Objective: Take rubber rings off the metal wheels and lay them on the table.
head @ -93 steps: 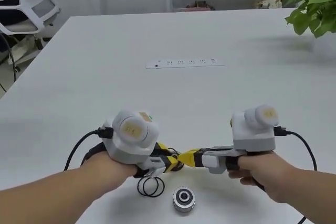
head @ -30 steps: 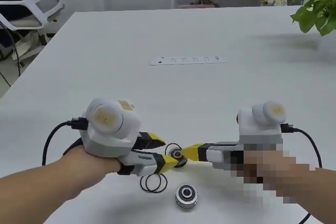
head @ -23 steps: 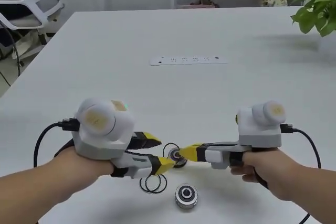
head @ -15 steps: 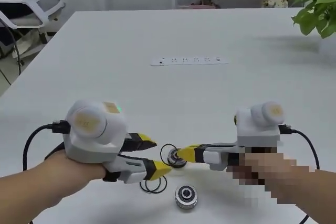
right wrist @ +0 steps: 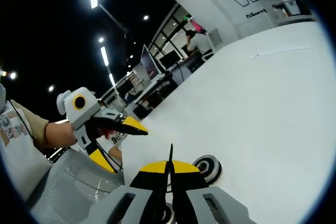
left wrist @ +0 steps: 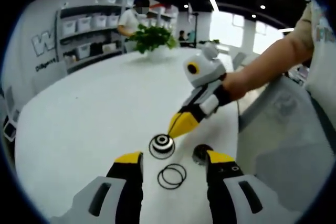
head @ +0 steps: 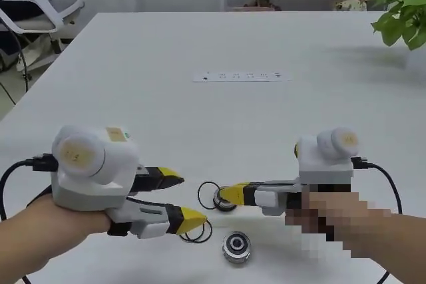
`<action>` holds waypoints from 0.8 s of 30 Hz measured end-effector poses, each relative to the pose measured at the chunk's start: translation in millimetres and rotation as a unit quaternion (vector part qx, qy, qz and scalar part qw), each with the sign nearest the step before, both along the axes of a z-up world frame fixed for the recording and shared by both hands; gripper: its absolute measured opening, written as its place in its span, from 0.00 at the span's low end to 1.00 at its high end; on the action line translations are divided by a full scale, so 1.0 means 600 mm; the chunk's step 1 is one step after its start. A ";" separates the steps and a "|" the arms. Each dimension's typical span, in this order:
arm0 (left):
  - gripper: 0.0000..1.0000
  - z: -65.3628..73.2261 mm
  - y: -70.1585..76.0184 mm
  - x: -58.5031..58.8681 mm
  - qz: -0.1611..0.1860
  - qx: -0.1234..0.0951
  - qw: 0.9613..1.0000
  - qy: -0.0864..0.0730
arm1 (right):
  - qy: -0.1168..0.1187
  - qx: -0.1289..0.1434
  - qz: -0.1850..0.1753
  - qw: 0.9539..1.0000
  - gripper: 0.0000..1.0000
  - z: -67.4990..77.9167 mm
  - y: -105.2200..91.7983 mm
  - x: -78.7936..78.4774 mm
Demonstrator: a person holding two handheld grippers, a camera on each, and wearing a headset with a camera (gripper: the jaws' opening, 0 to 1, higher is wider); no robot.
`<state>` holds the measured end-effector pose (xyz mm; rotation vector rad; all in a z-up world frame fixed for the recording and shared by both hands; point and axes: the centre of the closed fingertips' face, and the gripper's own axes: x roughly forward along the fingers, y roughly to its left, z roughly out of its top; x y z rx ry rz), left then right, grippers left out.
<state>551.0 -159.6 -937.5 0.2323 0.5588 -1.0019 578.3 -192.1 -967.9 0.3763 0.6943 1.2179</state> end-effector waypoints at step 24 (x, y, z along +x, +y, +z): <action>0.65 0.015 0.044 -0.024 0.030 0.000 1.000 -0.001 | 0.008 0.010 0.021 1.000 0.00 0.010 0.023 -0.020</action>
